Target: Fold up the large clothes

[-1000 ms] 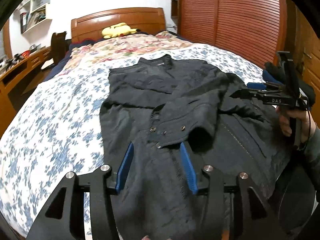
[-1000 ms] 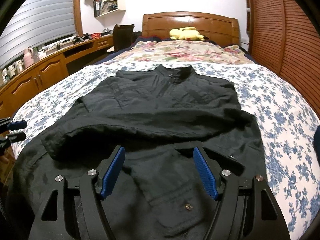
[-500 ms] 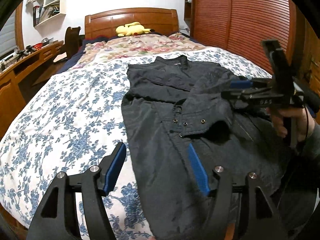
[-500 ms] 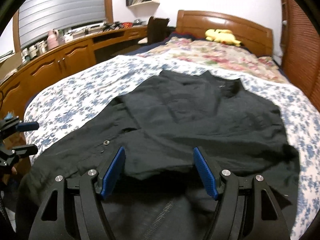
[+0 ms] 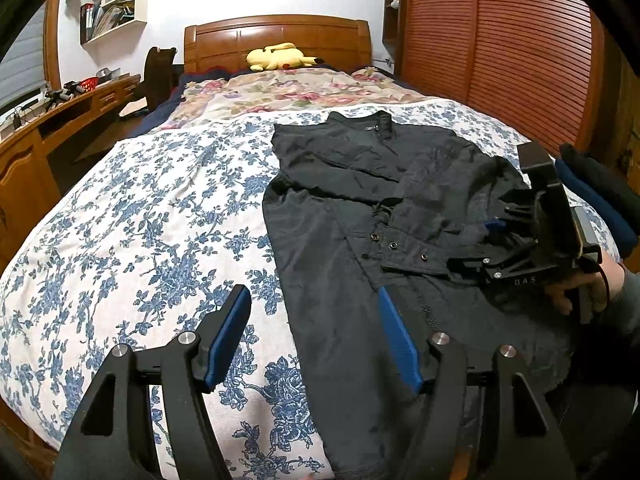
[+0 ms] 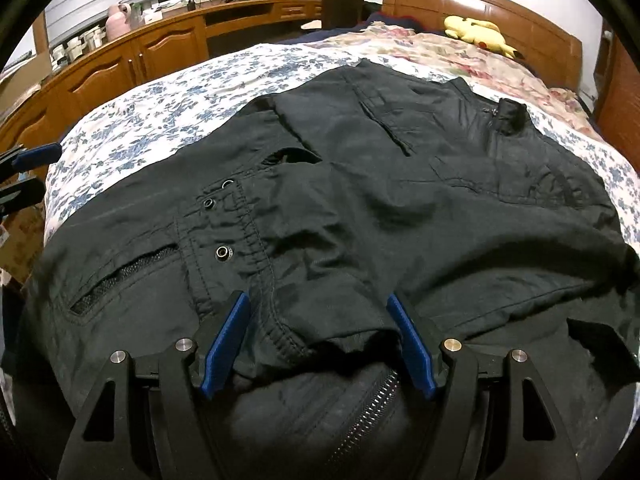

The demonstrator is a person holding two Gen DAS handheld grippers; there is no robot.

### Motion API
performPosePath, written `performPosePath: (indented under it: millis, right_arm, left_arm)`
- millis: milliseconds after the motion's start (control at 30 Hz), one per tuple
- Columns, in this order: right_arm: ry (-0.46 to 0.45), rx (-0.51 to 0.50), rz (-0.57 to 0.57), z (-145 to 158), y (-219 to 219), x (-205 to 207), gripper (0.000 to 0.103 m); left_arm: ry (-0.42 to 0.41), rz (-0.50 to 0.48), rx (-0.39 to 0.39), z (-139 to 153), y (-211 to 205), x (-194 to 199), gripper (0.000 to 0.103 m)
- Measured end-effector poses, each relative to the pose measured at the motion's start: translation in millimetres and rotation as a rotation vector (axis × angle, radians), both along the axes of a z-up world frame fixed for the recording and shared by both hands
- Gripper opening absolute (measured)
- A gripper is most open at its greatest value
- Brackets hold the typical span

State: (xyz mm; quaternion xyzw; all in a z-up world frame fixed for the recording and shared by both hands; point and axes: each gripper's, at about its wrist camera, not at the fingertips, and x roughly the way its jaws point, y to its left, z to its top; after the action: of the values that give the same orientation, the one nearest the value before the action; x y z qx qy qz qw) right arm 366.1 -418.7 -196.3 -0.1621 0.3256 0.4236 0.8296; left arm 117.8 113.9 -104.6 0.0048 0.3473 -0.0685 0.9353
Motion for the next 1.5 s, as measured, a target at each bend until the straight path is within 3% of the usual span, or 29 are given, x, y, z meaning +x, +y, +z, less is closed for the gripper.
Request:
performPosePath:
  millis: [200, 333, 433, 733, 1033, 1133, 1200, 1333, 1500]
  right_arm:
    - [-0.003, 0.018, -0.005, 1, -2, -11, 0.073]
    - [0.004, 0.082, -0.004, 19, -18, -17, 0.073]
    - [-0.040, 0.119, -0.018, 34, -24, -22, 0.073]
    - [-0.131, 0.096, 0.016, 48, 15, -40, 0.071]
    - [-0.016, 0.001, 0.117, 16, 67, -30, 0.066]
    - [0.003, -0.035, 0.139, 5, 83, -22, 0.052]
    - [0.014, -0.025, 0.183, 5, 93, -19, 0.012]
    - [0.001, -0.015, 0.215, 10, 107, -19, 0.002]
    - [0.008, 0.005, 0.228, 12, 114, -21, 0.002]
  left_arm:
    - [0.005, 0.003, -0.015, -4, 0, -4, 0.067]
    - [0.014, 0.009, -0.026, -9, -1, -8, 0.067]
    - [0.019, 0.001, -0.014, -14, -3, -13, 0.067]
    - [0.019, 0.002, -0.039, -20, 4, -32, 0.067]
    - [0.016, 0.010, -0.043, -18, 11, -37, 0.067]
    - [0.016, 0.006, -0.041, -18, 11, -37, 0.067]
    - [0.014, 0.004, -0.040, -18, 11, -37, 0.067]
    - [0.015, 0.007, -0.044, -18, 12, -36, 0.067]
    - [0.020, 0.007, -0.045, -19, 11, -35, 0.067]
